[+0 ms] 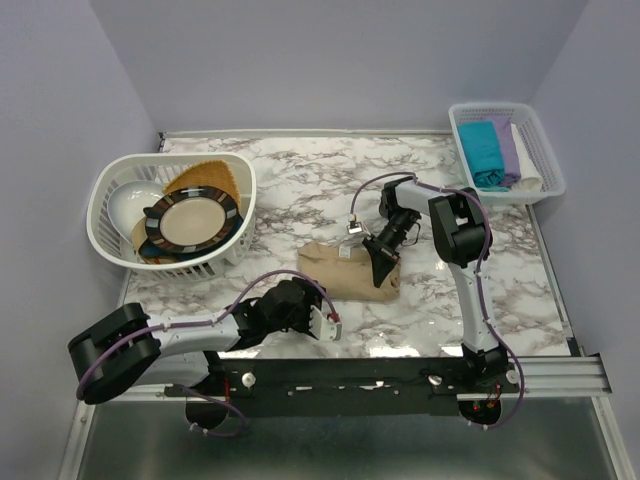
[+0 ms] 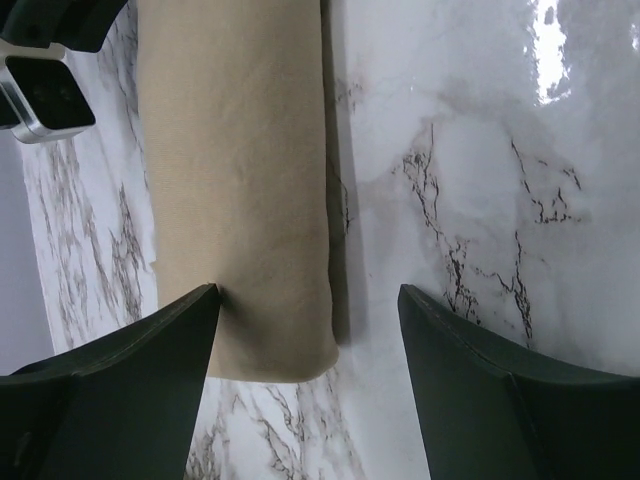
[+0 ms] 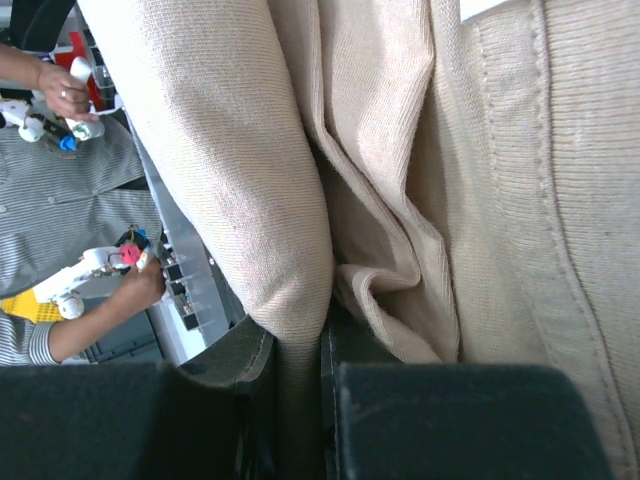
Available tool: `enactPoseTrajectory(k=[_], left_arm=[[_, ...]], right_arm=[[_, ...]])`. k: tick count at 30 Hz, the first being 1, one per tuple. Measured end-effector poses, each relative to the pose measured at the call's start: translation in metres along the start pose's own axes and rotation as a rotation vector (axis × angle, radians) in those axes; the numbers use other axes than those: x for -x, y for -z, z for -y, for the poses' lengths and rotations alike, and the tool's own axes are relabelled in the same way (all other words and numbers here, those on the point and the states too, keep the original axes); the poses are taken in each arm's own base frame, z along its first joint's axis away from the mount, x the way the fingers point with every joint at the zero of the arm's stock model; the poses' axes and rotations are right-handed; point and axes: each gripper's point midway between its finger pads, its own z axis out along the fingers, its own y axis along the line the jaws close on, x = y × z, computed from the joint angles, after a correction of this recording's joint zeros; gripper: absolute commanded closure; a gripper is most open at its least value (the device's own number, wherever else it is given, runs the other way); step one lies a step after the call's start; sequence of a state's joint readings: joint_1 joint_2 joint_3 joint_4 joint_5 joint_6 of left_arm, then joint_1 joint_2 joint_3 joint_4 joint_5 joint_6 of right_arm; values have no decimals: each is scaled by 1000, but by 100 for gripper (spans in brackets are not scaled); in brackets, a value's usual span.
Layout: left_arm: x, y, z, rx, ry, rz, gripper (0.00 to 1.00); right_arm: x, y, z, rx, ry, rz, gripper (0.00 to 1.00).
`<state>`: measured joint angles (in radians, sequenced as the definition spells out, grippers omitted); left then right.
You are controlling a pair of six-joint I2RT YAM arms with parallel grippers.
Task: Roll the t-shirts
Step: Roll the T-shirt to the center of the board.
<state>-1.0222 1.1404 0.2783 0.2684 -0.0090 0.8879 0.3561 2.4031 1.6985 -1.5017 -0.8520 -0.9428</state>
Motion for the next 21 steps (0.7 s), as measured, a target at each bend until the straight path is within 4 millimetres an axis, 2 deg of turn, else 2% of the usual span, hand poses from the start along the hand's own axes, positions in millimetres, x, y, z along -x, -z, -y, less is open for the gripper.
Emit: enactPoseTrajectory(k=[4,19,21], left_arm=[[-2,-8,0,1,-19,-6,23],[-4,-25,-18,98,-34,-26,23],[-5,-28,-21,114,-39,-35,34]], right_arm=[[0,0,0,0,0,0,83],[0,0,0,2,-3,2,82],[0,0,1,4,-6,3,82]])
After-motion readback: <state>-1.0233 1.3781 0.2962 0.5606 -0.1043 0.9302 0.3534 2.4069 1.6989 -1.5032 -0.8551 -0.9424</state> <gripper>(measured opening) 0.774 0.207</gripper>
